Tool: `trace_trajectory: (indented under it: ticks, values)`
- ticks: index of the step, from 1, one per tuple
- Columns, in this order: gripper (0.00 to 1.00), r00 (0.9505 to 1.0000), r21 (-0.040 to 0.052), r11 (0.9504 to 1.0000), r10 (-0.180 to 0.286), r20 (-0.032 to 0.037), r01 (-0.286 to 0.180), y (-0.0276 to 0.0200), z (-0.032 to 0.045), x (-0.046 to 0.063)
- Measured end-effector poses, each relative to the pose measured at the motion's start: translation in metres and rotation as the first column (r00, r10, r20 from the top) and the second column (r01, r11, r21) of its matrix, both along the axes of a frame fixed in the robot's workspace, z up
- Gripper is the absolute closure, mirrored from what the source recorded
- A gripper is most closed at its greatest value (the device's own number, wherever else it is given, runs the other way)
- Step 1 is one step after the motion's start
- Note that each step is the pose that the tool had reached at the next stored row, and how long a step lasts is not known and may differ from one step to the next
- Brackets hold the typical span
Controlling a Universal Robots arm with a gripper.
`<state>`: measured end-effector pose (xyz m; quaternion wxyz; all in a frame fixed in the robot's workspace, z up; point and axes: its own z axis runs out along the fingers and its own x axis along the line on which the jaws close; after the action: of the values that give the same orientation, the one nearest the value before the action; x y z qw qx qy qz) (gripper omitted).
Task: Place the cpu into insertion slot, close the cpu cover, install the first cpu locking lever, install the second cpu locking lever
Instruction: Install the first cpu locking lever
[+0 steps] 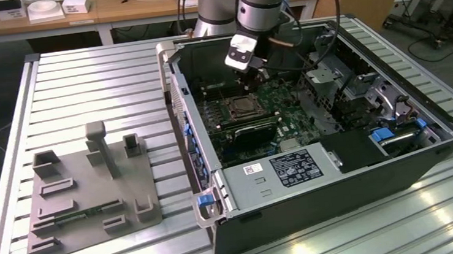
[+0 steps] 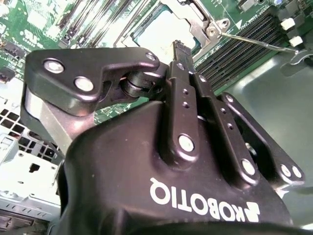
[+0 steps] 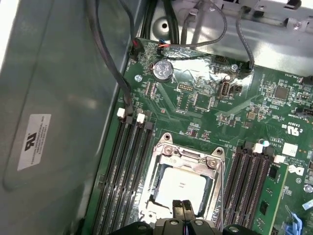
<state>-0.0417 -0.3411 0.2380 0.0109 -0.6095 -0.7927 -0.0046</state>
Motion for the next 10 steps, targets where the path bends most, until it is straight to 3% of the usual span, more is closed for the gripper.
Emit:
trace_trajectory:
  ticks: [10]
  values:
    - [0.90, 0.9998, 0.0002, 0.9998, 0.021, 0.0002, -0.021, 0.0000, 0.0079, 0.0000]
